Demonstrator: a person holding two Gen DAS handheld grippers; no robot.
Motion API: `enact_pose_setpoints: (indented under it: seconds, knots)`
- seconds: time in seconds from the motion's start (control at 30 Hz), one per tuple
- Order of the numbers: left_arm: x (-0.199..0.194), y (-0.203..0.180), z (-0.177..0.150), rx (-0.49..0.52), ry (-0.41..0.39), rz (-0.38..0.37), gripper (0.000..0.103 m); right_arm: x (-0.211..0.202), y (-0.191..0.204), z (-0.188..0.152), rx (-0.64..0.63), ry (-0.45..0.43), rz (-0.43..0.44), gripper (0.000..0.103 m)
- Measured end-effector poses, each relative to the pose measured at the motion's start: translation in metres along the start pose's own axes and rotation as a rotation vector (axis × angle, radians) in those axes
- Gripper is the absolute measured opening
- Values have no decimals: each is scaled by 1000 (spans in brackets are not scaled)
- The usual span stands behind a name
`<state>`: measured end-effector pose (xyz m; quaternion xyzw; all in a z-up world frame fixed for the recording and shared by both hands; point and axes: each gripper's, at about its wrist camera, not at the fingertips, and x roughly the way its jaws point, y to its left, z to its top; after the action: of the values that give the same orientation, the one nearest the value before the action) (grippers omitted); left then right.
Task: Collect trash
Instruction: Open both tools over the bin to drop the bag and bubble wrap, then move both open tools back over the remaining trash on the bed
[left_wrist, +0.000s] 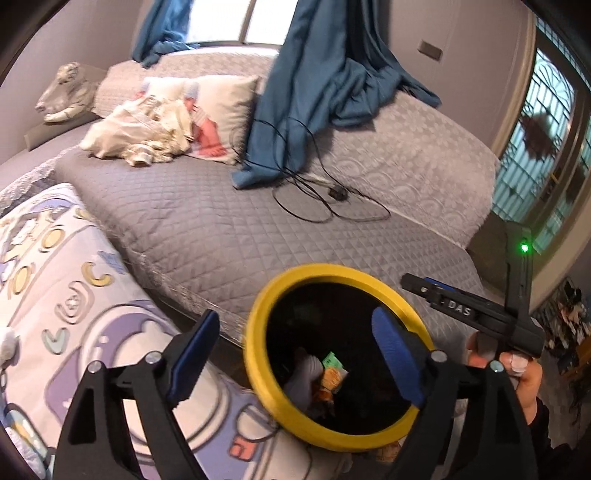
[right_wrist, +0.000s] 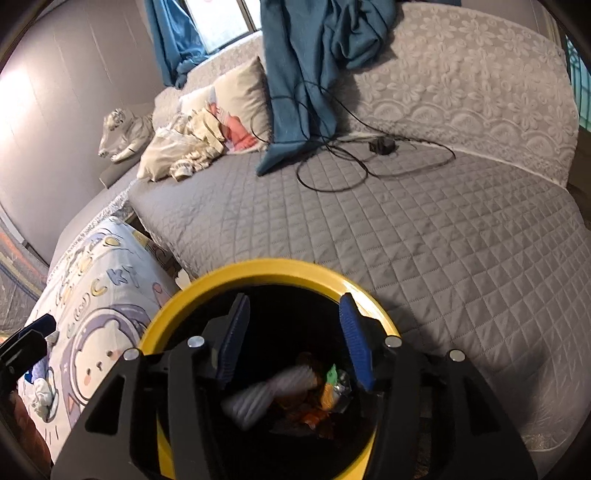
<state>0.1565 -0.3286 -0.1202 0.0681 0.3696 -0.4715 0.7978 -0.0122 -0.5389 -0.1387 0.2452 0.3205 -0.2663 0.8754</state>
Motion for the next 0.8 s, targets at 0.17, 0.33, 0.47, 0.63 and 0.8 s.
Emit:
enact_pose_setpoints:
  seconds: [0.17, 0.33, 0.47, 0.63, 0.8]
  knots:
    - [-34, 30, 1, -58, -71, 54, 88, -5, 32, 12, -54, -30, 45, 53]
    - [-76, 64, -1, -110, -137, 132, 90, -7, 81, 21, -130, -49, 116, 58]
    - [-109, 85, -8, -131, -190, 199, 92, -7, 124, 25, -196, -62, 188, 63]
    - [-145, 116, -21, -181, -226, 264, 93, -5, 187, 23, -299, -57, 266, 63]
    - [-177, 145, -40, -229, -249, 327, 93, 3, 239, 16, -377, -34, 335, 64]
